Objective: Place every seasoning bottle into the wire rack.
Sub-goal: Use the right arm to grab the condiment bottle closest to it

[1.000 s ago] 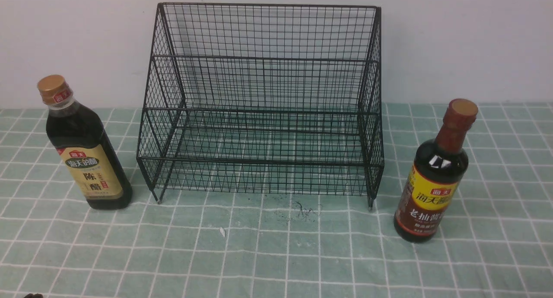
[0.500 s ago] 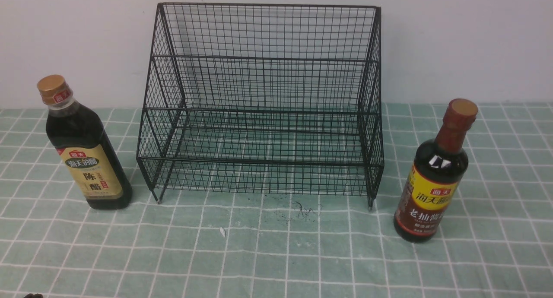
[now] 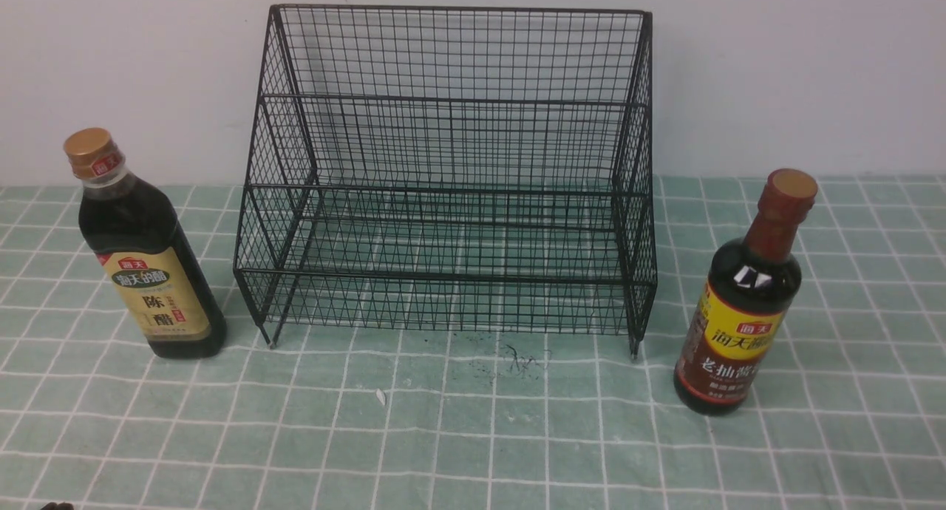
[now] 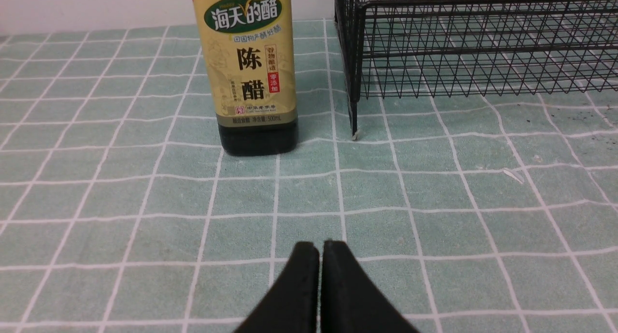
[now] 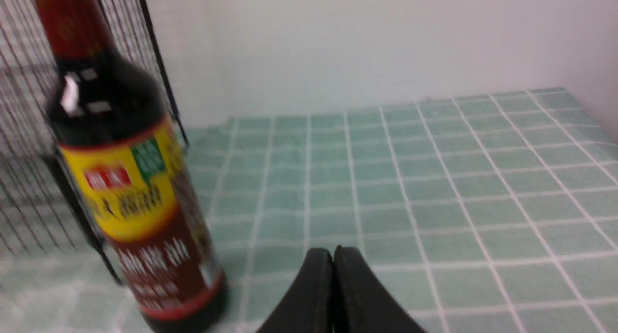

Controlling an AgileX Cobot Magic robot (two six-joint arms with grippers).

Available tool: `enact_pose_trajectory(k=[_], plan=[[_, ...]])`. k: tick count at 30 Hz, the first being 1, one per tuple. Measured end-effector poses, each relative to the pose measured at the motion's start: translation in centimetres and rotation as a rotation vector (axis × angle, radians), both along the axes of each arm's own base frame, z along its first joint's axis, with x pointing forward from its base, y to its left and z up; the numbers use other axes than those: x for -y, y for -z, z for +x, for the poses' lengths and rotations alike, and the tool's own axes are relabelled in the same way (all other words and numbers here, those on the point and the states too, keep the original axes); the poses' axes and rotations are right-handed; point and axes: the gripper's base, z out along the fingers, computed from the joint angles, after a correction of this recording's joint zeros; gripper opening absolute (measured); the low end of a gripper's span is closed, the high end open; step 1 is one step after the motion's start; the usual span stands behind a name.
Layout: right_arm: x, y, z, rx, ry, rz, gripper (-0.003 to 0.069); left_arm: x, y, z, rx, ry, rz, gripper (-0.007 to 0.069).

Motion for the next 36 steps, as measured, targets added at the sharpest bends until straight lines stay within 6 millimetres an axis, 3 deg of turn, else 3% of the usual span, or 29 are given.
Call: enact_pose_trajectory(k=[3, 11, 19, 22, 25, 26, 29, 32, 33, 34, 36], plan=[[-0.2, -1.9, -0.1, 0.212, -0.034, 0.189, -0.0015, 0.0, 0.0, 0.0, 0.000, 0.000, 0.000, -0.0006], [-0.3, -3.9, -0.6, 0.441, -0.071, 0.231, -0.0015, 0.0, 0.0, 0.0, 0.000, 0.000, 0.000, -0.0006], [-0.3, -5.5, -1.2, 0.593, -0.097, 0.259, -0.0015, 0.0, 0.0, 0.0, 0.000, 0.000, 0.000, -0.0006], [-0.4, -7.8, -1.1, 0.565, -0.100, 0.240, -0.0015, 0.0, 0.0, 0.0, 0.000, 0.000, 0.000, -0.0006], [-0.7, -11.3, 0.1, 0.481, -0.100, 0.118, -0.0015, 0.0, 0.0, 0.0, 0.000, 0.000, 0.000, -0.0006], [-0.7, -11.4, 0.5, 0.458, -0.099, 0.099, -0.0015, 0.0, 0.0, 0.0, 0.000, 0.000, 0.000, -0.0006], [-0.9, -14.5, 3.2, 0.349, -0.106, 0.027, -0.0015, 0.0, 0.0, 0.0, 0.000, 0.000, 0.000, -0.0006], [-1.1, -16.2, 6.7, 0.217, -0.112, 0.008, -0.0010, 0.0, 0.0, 0.0, 0.000, 0.000, 0.000, -0.0006], [-1.1, -16.5, 6.7, 0.225, -0.115, 0.017, -0.0010, 0.0, 0.0, 0.0, 0.000, 0.000, 0.000, -0.0006], [-1.2, -17.0, 8.9, 0.140, -0.109, -0.035, -0.0006, 0.0, 0.0, 0.0, 0.000, 0.000, 0.000, -0.0006], [-1.0, -17.1, 11.0, 0.040, -0.069, -0.097, -0.0003, 0.0, 0.0, 0.0, 0.000, 0.000, 0.000, -0.0006]])
